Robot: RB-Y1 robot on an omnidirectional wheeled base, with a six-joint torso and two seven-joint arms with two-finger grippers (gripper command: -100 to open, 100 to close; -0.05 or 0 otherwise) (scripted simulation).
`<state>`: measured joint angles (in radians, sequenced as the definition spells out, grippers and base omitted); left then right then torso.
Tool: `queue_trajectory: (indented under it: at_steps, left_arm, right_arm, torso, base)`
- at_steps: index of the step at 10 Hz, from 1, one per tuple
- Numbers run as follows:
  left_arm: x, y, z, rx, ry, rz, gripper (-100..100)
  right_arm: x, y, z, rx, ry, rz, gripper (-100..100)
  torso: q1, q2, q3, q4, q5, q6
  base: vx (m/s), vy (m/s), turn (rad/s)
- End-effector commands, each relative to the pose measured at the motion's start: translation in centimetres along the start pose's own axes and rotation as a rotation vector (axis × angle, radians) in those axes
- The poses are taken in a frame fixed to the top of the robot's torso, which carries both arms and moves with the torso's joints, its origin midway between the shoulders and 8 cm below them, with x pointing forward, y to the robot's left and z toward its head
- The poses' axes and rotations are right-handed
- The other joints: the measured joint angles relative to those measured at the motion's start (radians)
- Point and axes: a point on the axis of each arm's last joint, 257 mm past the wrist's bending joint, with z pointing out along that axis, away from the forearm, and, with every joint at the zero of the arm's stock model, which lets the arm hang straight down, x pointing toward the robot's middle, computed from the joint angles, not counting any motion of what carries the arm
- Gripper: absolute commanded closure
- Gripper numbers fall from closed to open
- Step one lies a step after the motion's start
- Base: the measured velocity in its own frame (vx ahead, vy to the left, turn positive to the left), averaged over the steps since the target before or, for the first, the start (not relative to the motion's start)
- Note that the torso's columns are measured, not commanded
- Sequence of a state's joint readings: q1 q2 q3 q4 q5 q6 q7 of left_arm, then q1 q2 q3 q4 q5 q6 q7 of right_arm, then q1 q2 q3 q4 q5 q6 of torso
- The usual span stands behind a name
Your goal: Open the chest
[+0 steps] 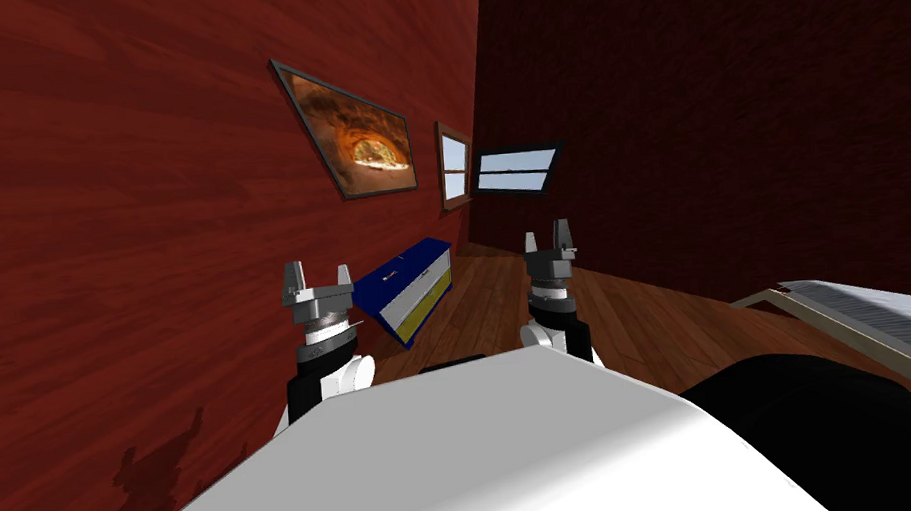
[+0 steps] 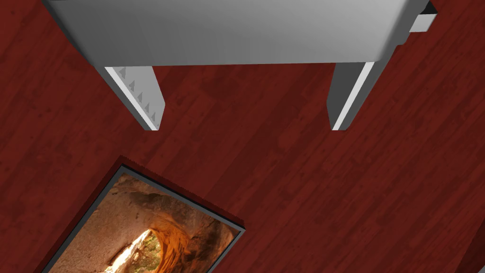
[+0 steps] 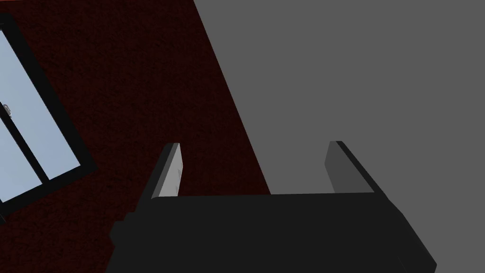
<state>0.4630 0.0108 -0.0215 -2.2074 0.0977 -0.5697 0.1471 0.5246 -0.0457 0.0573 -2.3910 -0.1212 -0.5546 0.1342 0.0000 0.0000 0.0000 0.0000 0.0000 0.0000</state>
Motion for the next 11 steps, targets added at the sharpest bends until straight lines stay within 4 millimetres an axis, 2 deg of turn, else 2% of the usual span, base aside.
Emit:
queue_trajectory:
  at_steps: [1, 9, 10, 11]
  left_arm:
    - [0.0, 0.0, 0.0, 0.0, 0.0, 0.0, 0]
    - [0.0, 0.0, 0.0, 0.0, 0.0, 0.0, 0]
    - [0.1, 0.8, -0.2, -0.018, 0.035, 0.005, -100]
    - [0.1, 1.3, -0.4, -0.027, 0.048, 0.004, -100]
  right_arm:
    - [0.0, 0.0, 0.0, 0.0, 0.0, 0.0, 0]
    - [0.0, 0.0, 0.0, 0.0, 0.0, 0.0, 0]
    - [0.0, 0.0, 0.0, 0.0, 0.0, 0.0, 0]
    - [0.0, 0.0, 0.0, 0.0, 0.0, 0.0, 0]
  torso:
    - [0.0, 0.04, -0.082, 0.041, 0.0, 0.0]
    - [0.0, 0.618, -1.234, 0.617, 0.0, 0.0]
    - [0.0, 0.691, -1.382, 0.691, 0.0, 0.0]
    - [0.0, 0.723, -1.452, 0.724, 0.0, 0.0]
  base:
    - [0.0, 0.0, 0.0]
    - [0.0, 0.0, 0.0]
    - [0.05, -0.016, 0.041]
    - [0.077, -0.037, 0.057]
